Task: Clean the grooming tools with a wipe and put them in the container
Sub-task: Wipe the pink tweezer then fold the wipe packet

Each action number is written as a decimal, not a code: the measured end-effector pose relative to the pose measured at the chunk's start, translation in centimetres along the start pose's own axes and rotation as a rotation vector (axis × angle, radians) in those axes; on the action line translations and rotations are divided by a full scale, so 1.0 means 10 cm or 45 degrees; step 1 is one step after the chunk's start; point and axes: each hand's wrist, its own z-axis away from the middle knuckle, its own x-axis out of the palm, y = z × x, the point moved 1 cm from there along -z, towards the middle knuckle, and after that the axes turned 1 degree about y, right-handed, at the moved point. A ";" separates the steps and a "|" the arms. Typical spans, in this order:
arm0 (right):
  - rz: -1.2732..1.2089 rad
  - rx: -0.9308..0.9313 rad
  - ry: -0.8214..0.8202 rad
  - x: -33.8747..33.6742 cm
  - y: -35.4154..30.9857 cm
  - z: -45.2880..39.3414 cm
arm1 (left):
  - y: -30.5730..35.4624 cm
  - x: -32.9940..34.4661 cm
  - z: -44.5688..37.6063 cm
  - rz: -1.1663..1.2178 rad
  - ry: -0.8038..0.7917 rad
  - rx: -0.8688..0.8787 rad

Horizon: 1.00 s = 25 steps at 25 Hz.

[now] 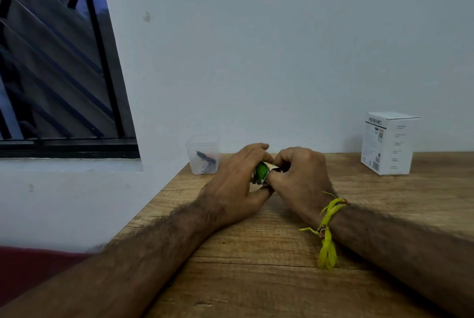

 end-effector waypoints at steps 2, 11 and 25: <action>-0.028 -0.038 0.023 0.00 0.00 0.01 | -0.01 0.01 0.00 0.033 0.029 -0.050; -0.298 -0.111 0.194 0.01 0.05 -0.04 | -0.12 -0.05 0.01 0.396 0.109 -0.302; -0.403 -0.382 0.197 0.01 -0.03 0.00 | -0.16 -0.07 0.00 0.540 0.080 -0.350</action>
